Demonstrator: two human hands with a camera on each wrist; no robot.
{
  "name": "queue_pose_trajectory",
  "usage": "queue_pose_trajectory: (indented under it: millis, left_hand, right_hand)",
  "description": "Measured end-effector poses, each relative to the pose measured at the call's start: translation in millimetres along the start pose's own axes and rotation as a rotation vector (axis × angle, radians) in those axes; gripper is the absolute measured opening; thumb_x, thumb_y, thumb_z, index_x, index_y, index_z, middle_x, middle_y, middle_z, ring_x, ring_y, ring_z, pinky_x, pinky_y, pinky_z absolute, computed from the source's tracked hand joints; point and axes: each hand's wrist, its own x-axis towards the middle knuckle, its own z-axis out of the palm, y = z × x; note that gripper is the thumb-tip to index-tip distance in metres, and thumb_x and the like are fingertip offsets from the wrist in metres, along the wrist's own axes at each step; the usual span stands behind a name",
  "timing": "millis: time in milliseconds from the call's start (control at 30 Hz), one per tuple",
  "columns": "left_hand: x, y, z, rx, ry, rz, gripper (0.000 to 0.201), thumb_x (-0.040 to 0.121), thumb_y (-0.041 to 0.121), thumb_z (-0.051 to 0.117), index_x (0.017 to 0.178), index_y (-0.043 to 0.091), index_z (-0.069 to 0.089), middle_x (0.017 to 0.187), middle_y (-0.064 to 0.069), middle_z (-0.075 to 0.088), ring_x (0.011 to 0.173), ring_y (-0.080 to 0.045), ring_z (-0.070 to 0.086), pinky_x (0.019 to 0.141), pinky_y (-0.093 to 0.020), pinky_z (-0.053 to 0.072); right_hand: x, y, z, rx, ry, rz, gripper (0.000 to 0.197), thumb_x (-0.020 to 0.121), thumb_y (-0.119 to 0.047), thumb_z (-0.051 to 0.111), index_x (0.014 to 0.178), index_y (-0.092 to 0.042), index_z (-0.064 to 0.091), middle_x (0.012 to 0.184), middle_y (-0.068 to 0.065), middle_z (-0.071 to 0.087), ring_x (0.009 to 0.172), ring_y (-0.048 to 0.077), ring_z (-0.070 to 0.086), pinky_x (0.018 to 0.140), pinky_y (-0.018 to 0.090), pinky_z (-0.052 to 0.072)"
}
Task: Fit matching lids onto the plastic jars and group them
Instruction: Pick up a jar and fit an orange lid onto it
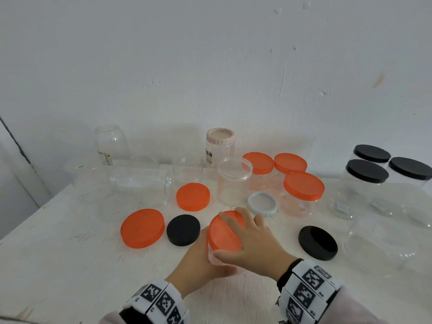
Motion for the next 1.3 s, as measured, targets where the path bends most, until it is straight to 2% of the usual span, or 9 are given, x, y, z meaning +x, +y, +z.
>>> queue_pose_trajectory:
  millis: [200, 367, 667, 800, 867, 933, 1033, 1167, 1300]
  left_hand:
    - [1, 1, 0, 0.021, -0.010, -0.018, 0.109, 0.063, 0.047, 0.084, 0.144, 0.030, 0.013, 0.137, 0.016, 0.037, 0.119, -0.001, 0.044, 0.103, -0.021, 0.040]
    - [2, 6, 0, 0.093, -0.039, -0.054, 0.109, 0.067, 0.051, 0.080, 0.146, 0.030, 0.008, 0.146, 0.011, 0.031, 0.131, -0.008, 0.039, 0.111, -0.032, 0.036]
    - [4, 0, 1, 0.028, -0.040, -0.058, 0.104, 0.063, 0.048, 0.082, 0.141, 0.037, 0.015, 0.141, 0.012, 0.039, 0.123, -0.002, 0.046, 0.101, -0.016, 0.038]
    - [4, -10, -13, 0.030, -0.127, -0.065, 0.099, 0.060, 0.052, 0.081, 0.136, 0.044, 0.017, 0.130, 0.029, 0.037, 0.121, 0.001, 0.044, 0.099, -0.016, 0.036]
    - [5, -13, -30, 0.041, -0.170, -0.031, 0.094, 0.062, 0.051, 0.079, 0.138, 0.046, 0.024, 0.136, 0.030, 0.039, 0.129, 0.004, 0.039, 0.108, -0.022, 0.033]
    - [13, -15, -51, 0.162, -0.171, 0.005, 0.086, 0.073, 0.045, 0.074, 0.144, 0.039, 0.025, 0.144, 0.025, 0.038, 0.134, 0.003, 0.034, 0.114, -0.028, 0.030]
    - [37, -15, -88, 0.414, -0.091, 0.058, 0.075, 0.085, 0.038, 0.065, 0.147, 0.034, 0.024, 0.150, 0.019, 0.031, 0.137, 0.000, 0.030, 0.111, -0.020, 0.025]
    - [76, -20, -134, 0.718, 0.052, 0.094, 0.074, 0.088, 0.029, 0.064, 0.149, 0.027, 0.021, 0.157, 0.006, 0.018, 0.145, -0.009, 0.012, 0.116, -0.026, 0.017]
    - [110, -28, -167, 1.078, 0.124, 0.019, 0.086, 0.086, 0.025, 0.064, 0.152, 0.019, 0.009, 0.158, 0.000, 0.010, 0.148, -0.020, 0.000, 0.119, -0.033, 0.012]
  right_hand:
    - [-1, 0, -1, 0.028, -0.009, -0.002, 0.087, 0.072, -0.078, 0.041, 0.146, -0.047, 0.008, 0.151, -0.015, 0.003, 0.122, 0.023, 0.026, 0.104, 0.043, 0.034]
    - [-1, 0, -2, 0.027, -0.032, 0.002, 0.090, 0.068, -0.081, 0.036, 0.146, -0.047, 0.006, 0.153, -0.016, -0.001, 0.124, 0.023, 0.026, 0.105, 0.041, 0.034]
    - [4, 7, -5, 0.121, -0.115, -0.038, 0.100, 0.054, -0.090, 0.038, 0.141, -0.056, 0.003, 0.150, -0.025, -0.007, 0.126, 0.020, 0.020, 0.105, 0.041, 0.033]
    - [4, 10, -4, 0.139, -0.123, -0.060, 0.100, 0.054, -0.091, 0.041, 0.141, -0.058, 0.003, 0.147, -0.028, -0.008, 0.126, 0.018, 0.019, 0.105, 0.040, 0.033]
    - [3, 12, -2, 0.131, -0.114, -0.067, 0.096, 0.060, -0.088, 0.044, 0.141, -0.057, 0.003, 0.148, -0.027, -0.009, 0.126, 0.018, 0.020, 0.105, 0.039, 0.034]
    - [3, 12, -1, 0.128, -0.111, -0.068, 0.094, 0.063, -0.087, 0.045, 0.141, -0.057, 0.003, 0.149, -0.027, -0.010, 0.126, 0.017, 0.020, 0.105, 0.039, 0.033]
    - [3, 13, -1, 0.125, -0.114, -0.064, 0.095, 0.061, -0.087, 0.043, 0.140, -0.058, 0.000, 0.149, -0.027, -0.010, 0.126, 0.018, 0.020, 0.106, 0.040, 0.033]
    - [1, 12, -1, 0.122, -0.116, -0.063, 0.095, 0.061, -0.088, 0.042, 0.138, -0.060, -0.003, 0.147, -0.029, -0.014, 0.125, 0.017, 0.019, 0.106, 0.038, 0.033]
    - [0, 10, -2, 0.134, -0.121, -0.049, 0.095, 0.059, -0.088, 0.042, 0.139, -0.060, -0.002, 0.145, -0.032, -0.015, 0.127, 0.016, 0.018, 0.108, 0.039, 0.031]
